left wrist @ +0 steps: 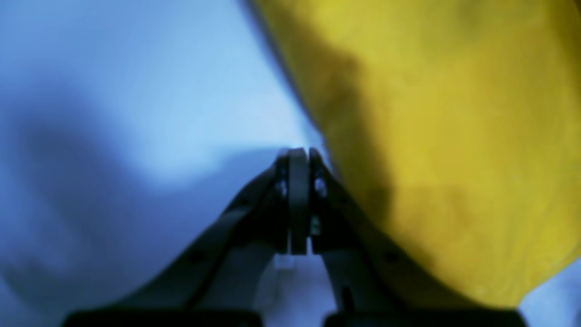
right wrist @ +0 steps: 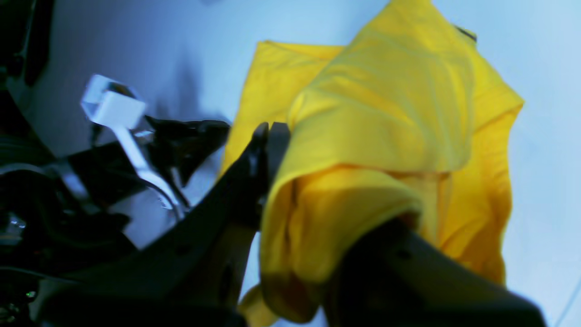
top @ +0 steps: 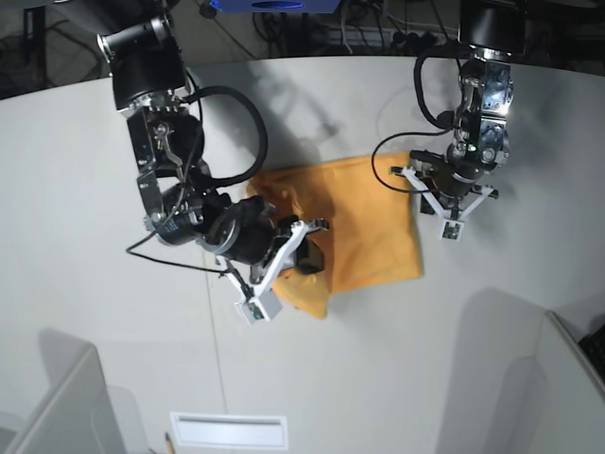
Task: Fold the T-shirt properly
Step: 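Grasp the other strip end with the right gripper and lift it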
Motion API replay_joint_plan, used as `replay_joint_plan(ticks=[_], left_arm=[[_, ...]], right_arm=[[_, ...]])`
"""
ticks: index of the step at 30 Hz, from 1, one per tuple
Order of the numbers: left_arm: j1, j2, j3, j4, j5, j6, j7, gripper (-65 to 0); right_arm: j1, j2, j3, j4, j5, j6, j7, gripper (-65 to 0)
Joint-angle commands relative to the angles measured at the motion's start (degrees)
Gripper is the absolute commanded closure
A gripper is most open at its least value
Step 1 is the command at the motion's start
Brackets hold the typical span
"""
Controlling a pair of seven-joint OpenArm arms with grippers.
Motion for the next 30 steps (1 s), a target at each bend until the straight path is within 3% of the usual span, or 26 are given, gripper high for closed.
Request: replay_joint_plan(ticks=[1, 4, 18, 26, 27, 30], left_arm=[[-0.8, -0.4, -0.2, 0.9, -0.3, -0.1, -1.2, 0.0], [-0.8, -0.4, 0.0, 1.1, -0.3, -0.1, -1.2, 0.0], [-0.7, -0.5, -0.5, 1.0, -0.3, -0.1, -1.2, 0.0], [0.8, -0.6, -0.9, 1.4, -0.4, -0.1, -1.2, 0.0], [1.1, -0.6, -2.0, 1.5, -0.6, -0.1, -1.2, 0.0], [2.7, -0.1, -7.1, 1.8, -0.8, -0.1, -1.2, 0.0]], right_arm=[[2.1, -1.0, -0.3, 1.2, 0.9, 0.1, 1.5, 0.0], [3.0, -1.7, -2.0, -0.6, 0.9, 0.0, 1.8, 0.0], [5.3, -1.9, -14.4, -18.2, 0.9, 0.0, 17.7, 0.0], [6.6, -3.6, -16.7, -24.8, 0.9, -0.1, 19.6, 0.0], [6.6, -3.6, -16.7, -24.9, 0.9, -0.1, 19.6, -3.0], [6.4, -3.3, -16.8, -24.3, 0.9, -0.1, 19.5, -32.9]])
